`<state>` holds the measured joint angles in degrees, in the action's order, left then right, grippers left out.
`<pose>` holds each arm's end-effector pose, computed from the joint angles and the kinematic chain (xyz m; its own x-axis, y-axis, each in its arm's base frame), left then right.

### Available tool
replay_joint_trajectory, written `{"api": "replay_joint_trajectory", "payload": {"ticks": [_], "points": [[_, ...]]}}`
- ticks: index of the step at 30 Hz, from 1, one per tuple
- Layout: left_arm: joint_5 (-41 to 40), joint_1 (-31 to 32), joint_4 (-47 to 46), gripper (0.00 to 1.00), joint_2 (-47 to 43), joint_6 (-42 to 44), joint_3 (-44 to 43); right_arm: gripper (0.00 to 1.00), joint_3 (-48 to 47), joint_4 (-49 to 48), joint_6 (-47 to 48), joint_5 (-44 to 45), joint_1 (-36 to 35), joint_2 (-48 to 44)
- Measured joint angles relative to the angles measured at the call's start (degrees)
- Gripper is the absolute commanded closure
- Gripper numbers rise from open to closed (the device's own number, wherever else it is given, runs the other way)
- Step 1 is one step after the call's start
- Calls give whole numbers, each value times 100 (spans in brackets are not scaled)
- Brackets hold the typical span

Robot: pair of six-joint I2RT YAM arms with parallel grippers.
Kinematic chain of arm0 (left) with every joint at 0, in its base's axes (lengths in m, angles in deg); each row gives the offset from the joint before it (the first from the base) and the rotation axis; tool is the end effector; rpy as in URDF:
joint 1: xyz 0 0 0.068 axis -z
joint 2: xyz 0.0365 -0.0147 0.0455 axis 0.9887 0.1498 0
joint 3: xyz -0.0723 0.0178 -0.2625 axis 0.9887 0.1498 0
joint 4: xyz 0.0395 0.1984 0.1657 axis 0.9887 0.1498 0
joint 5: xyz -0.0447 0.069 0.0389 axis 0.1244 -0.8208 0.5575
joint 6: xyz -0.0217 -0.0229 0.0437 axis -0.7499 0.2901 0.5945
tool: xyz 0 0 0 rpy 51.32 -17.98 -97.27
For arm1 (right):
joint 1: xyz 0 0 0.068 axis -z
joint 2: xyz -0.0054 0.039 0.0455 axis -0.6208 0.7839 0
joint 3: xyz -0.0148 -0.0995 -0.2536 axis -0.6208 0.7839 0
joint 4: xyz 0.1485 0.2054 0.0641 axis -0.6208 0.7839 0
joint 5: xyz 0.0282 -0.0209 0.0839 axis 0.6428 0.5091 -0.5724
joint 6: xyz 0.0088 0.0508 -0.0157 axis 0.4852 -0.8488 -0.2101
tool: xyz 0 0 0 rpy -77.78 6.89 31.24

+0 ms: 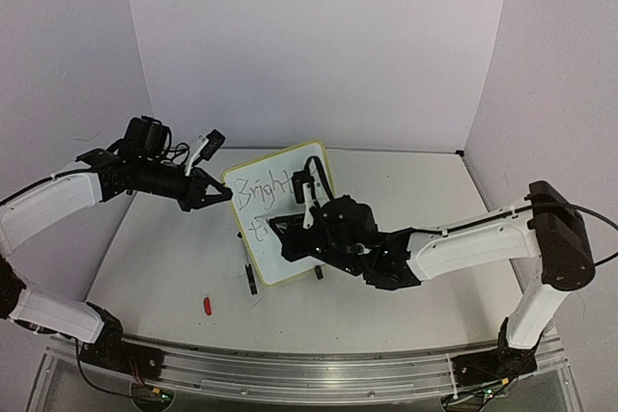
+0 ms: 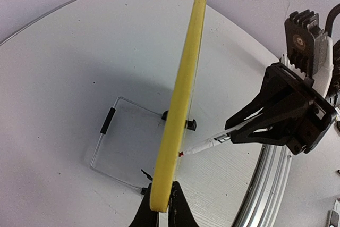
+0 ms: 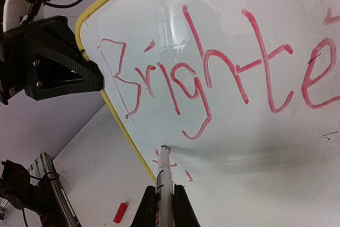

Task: Write a sentence on the whiteboard
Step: Write on the whiteboard at the center of the board.

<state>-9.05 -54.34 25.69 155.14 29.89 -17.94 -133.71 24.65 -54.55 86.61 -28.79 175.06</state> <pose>0.2291 -0.1401 0.3064 -0.4395 0.3611 -0.8225 0.8455 0.4753 -0.2431 0.1631 0.3693 0.2389 -0.4259 0.0862 -0.9006 -0.7134 0.5803 0.3929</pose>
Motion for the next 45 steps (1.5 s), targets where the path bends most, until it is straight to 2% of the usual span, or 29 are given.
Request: {"api": "replay_joint_trajectory", "payload": {"ticks": [15,45], "points": [[3,3,0,100,0,1,5,100,753,-245,40,-265,1,-575],[-4,3,2,100,-2,-1,6,100,417,480,-1,178,64,-267]]}}
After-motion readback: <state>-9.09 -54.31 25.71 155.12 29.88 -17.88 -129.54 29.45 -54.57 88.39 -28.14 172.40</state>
